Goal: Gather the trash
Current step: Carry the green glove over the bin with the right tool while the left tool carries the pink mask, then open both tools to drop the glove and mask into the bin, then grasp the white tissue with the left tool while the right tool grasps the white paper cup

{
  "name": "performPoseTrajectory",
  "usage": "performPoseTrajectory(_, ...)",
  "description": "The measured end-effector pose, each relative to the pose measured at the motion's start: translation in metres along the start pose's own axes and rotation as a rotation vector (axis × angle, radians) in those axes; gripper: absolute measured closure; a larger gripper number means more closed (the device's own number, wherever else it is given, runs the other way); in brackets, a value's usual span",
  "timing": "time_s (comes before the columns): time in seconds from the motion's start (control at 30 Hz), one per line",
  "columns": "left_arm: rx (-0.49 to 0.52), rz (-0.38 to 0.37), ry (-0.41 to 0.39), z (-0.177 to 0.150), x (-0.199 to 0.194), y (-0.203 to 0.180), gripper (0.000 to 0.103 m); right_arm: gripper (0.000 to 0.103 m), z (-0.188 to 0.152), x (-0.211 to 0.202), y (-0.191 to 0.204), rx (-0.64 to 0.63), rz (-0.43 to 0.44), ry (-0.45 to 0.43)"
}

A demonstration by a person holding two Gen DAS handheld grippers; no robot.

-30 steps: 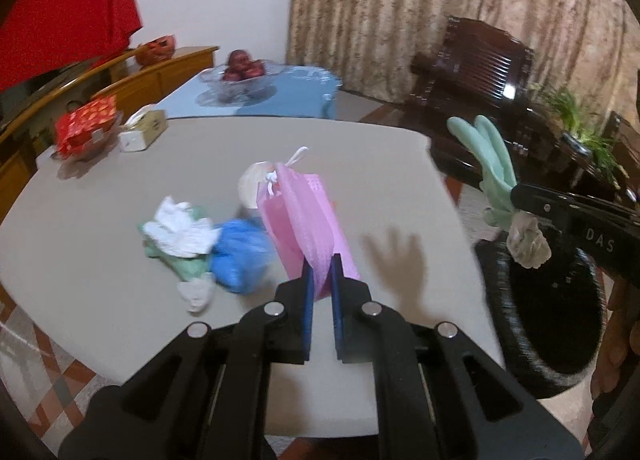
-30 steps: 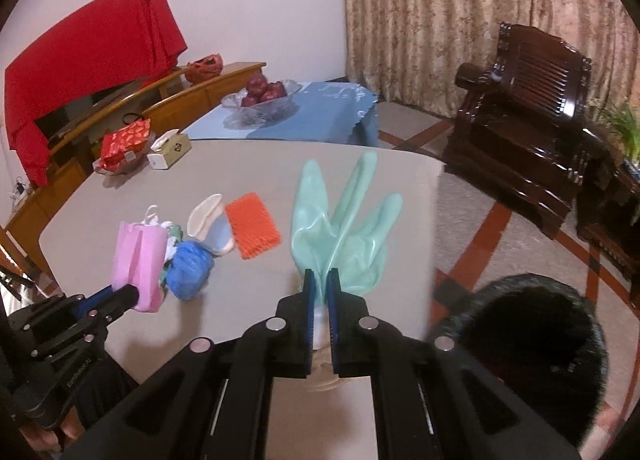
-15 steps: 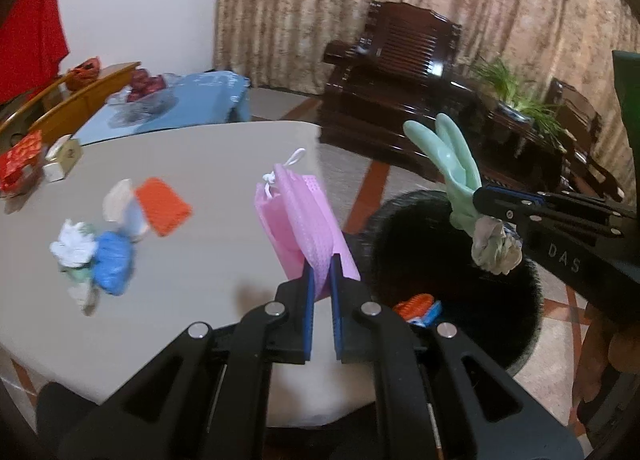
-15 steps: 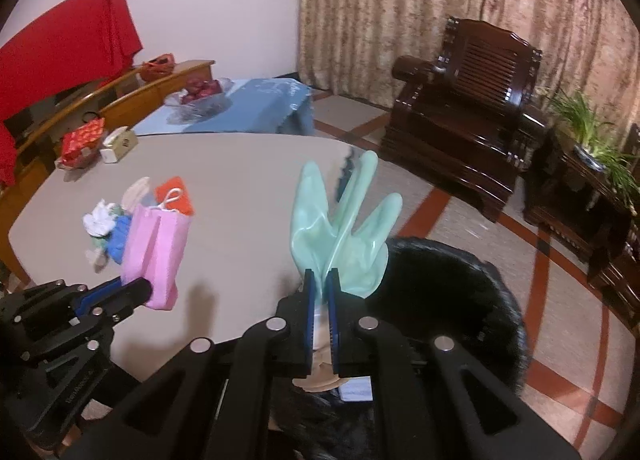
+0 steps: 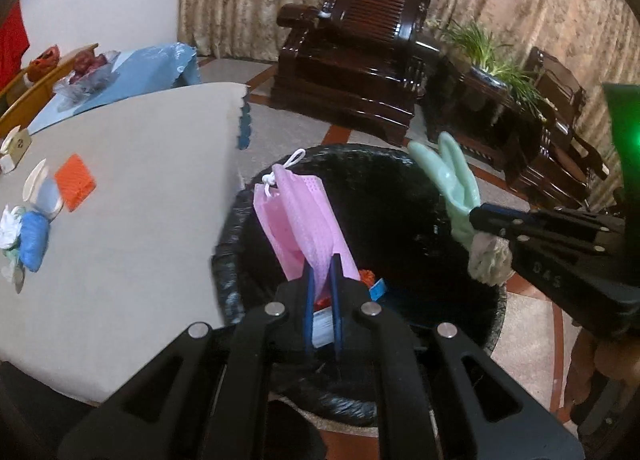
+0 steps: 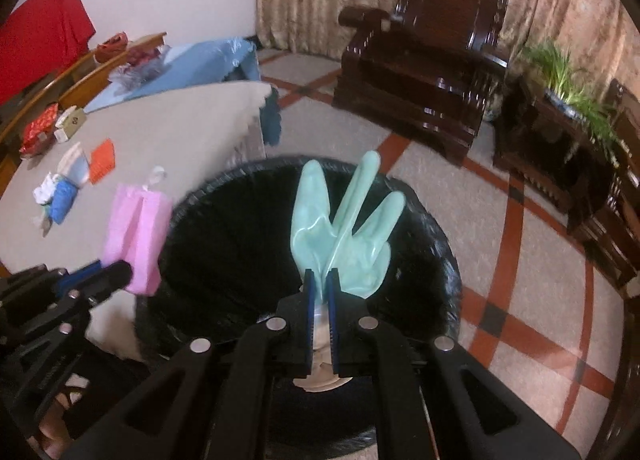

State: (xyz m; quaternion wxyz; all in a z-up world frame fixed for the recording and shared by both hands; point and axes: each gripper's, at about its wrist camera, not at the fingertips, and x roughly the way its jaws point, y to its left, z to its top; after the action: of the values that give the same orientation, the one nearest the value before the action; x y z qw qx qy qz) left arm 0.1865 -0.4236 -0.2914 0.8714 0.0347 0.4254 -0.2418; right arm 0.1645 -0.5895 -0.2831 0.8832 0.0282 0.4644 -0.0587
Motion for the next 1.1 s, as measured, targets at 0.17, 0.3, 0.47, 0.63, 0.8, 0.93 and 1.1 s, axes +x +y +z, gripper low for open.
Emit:
performPoseTrajectory(0.17,0.037,0.006,0.015,-0.005,0.010,-0.007,0.059,0.075,-0.010,0.009,-0.022,0.056,-0.021,0.021)
performPoseTrajectory(0.3,0.045,0.042,0.033,-0.006,0.008,0.012,0.055,0.075,-0.015,0.006,-0.019,0.074,-0.008,0.008)
performPoseTrajectory(0.47,0.029,0.138,0.008,-0.009,-0.019,0.073,0.036,0.059,-0.006,-0.007,0.014,0.082,0.023,-0.033)
performPoseTrajectory(0.63,-0.065,0.237,0.009,-0.013,-0.045,0.173,0.036,0.059,0.013,-0.014,0.081,0.023,0.101,-0.080)
performPoseTrajectory(0.8,-0.150,0.348,-0.025,-0.014,-0.079,0.261,0.035,0.059,0.031,-0.014,0.163,-0.060,0.185,-0.101)
performPoseTrajectory(0.93,-0.240,0.407,-0.048,-0.015,-0.104,0.328,0.035,0.059,0.040,-0.008,0.225,-0.114,0.234,-0.103)
performPoseTrajectory(1.1,-0.289,0.425,-0.081,-0.019,-0.121,0.386,0.035,0.059,0.050,0.005,0.300,-0.183,0.250,-0.104)
